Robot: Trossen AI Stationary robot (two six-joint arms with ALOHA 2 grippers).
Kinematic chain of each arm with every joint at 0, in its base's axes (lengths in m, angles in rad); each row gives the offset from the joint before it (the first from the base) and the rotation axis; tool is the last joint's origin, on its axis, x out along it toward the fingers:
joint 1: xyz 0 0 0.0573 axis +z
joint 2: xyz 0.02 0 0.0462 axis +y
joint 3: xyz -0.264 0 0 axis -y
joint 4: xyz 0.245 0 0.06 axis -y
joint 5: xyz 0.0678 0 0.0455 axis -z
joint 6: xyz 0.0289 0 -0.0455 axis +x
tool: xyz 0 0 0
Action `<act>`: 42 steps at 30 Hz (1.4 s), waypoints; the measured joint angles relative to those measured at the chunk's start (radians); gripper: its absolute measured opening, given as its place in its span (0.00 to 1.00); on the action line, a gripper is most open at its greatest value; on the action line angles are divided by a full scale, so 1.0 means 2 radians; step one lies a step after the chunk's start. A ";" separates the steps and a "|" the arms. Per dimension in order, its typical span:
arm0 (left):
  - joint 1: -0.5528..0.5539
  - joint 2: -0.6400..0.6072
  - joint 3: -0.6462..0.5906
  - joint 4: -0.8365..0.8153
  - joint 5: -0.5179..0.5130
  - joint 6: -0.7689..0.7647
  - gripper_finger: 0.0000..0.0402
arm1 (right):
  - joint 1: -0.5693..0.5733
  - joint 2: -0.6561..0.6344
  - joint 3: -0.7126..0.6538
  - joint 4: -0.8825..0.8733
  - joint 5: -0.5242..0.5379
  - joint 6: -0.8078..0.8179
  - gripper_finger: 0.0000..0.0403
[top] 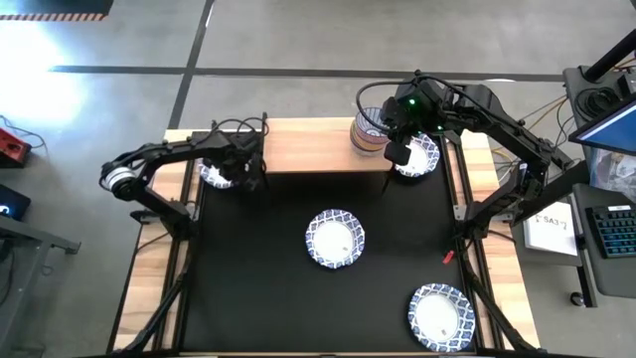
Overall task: Place and stack bowls onto a shelf
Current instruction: Put the white and blue bowl on the shelf
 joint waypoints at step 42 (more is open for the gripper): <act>-0.121 -0.051 0.329 -0.018 -0.013 0.036 0.00 | 0.000 0.000 0.000 -0.004 0.000 0.016 0.23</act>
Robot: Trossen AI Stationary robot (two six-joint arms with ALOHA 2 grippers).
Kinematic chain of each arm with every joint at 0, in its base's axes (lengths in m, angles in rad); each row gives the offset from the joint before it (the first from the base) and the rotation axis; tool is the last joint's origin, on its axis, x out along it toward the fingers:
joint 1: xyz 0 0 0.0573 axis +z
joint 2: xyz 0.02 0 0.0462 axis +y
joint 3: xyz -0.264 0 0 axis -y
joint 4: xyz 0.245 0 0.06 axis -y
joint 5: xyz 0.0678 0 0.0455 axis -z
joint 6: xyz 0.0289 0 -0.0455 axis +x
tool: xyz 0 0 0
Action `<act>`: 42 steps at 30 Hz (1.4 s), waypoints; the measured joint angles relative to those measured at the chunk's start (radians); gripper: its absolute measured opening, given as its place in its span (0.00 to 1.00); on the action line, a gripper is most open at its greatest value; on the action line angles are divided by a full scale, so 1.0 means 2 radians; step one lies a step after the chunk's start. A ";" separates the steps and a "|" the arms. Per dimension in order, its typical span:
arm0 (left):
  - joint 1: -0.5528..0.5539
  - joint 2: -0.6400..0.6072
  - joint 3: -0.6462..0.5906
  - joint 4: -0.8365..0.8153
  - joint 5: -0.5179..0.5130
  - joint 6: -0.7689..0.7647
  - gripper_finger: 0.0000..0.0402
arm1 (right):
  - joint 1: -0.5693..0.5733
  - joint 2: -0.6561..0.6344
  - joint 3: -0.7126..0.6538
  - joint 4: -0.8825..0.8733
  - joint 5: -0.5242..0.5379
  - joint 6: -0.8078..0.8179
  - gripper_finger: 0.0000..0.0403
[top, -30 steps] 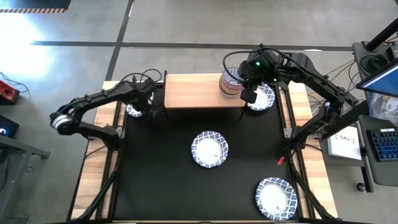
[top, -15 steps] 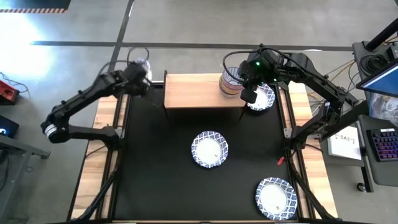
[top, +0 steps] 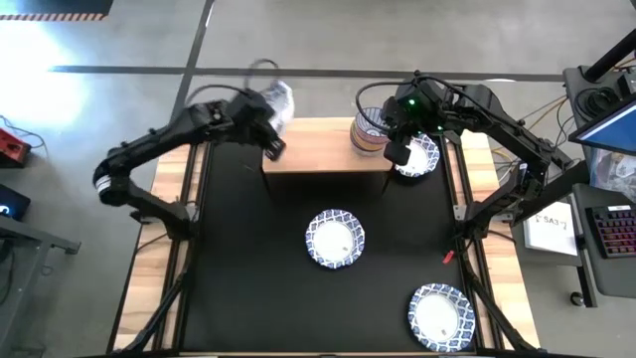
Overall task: Place and stack bowls onto a shelf
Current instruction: Put the white and blue bowl on the shelf
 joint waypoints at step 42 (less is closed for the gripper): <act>-0.100 0.120 0.060 -0.079 -0.070 0.069 0.18 | 0.000 0.001 -0.023 -0.034 0.001 0.012 0.23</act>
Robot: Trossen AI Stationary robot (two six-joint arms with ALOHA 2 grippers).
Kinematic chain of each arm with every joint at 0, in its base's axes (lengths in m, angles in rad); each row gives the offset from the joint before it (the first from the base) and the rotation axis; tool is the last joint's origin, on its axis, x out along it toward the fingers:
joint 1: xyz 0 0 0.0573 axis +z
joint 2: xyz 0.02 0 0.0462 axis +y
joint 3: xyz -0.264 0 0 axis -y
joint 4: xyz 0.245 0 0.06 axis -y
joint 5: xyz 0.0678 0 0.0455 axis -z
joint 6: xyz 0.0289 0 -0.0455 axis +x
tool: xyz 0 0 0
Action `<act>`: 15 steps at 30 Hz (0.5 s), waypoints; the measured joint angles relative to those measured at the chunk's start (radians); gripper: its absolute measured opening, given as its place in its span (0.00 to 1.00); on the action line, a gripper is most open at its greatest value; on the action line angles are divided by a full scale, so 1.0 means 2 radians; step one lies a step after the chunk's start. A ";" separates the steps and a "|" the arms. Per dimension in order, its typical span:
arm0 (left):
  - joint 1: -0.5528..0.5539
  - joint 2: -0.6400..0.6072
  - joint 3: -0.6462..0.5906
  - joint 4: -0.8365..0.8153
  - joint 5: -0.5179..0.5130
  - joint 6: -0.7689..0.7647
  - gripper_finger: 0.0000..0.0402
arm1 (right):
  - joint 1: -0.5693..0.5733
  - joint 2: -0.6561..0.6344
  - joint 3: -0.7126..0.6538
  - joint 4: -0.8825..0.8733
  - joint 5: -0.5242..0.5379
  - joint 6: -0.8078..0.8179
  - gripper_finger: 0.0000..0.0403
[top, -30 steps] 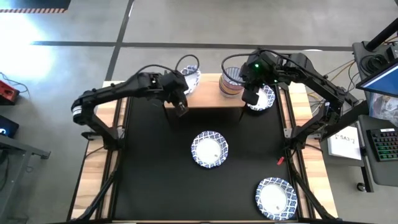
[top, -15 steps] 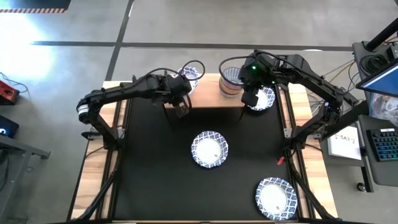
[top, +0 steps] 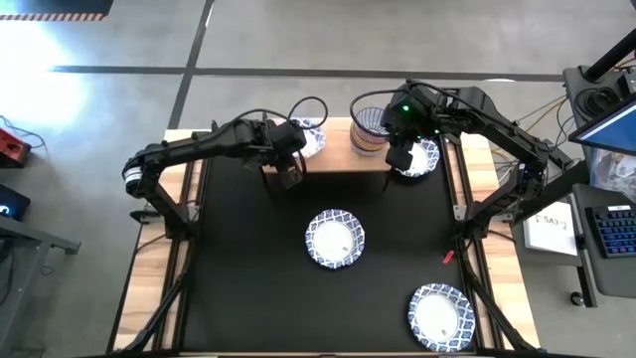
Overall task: Place and stack bowls onto a shelf
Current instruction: Put the white and blue bowl on the shelf, then stack the white and blue bowl on top of the white and blue bowl on the shelf
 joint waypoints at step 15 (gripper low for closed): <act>-0.038 -0.002 0.034 -0.060 0.079 -0.027 0.38 | -0.001 0.000 0.000 -0.035 0.001 0.018 0.23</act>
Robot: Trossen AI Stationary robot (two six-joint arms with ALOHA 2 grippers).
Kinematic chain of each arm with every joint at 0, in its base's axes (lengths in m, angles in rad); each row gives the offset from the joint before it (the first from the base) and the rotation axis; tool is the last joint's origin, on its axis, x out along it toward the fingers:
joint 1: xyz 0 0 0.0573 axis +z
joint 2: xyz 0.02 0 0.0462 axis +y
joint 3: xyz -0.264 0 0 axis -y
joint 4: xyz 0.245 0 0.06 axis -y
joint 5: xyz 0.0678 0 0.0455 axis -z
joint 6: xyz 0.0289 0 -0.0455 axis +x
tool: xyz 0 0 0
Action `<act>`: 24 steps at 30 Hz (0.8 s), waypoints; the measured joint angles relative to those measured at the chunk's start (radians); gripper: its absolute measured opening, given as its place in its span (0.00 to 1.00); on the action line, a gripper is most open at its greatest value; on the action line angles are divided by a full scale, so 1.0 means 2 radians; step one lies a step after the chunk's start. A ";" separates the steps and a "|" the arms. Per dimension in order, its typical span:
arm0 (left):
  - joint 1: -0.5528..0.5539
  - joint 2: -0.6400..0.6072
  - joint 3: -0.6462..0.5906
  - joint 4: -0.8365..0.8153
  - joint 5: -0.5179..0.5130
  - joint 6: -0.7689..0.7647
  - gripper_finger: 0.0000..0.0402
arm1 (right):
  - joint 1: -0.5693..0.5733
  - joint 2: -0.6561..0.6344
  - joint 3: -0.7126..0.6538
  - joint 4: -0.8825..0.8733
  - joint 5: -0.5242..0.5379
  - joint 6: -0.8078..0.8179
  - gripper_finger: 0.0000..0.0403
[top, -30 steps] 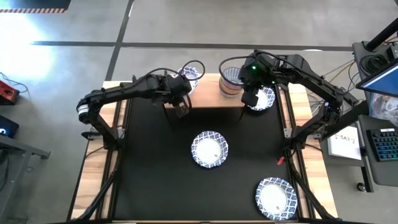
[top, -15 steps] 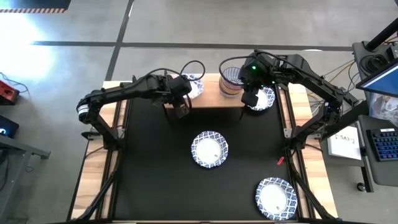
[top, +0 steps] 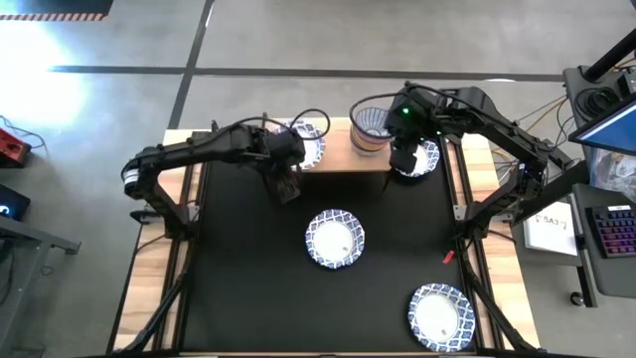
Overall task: Place and stack bowls onto a shelf
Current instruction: Stack the white and blue bowl on top of the white and blue bowl on the shelf
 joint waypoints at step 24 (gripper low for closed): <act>-0.181 -0.025 0.006 -0.002 -0.091 -0.078 0.38 | -0.093 -0.007 -0.068 -0.034 0.074 0.069 0.32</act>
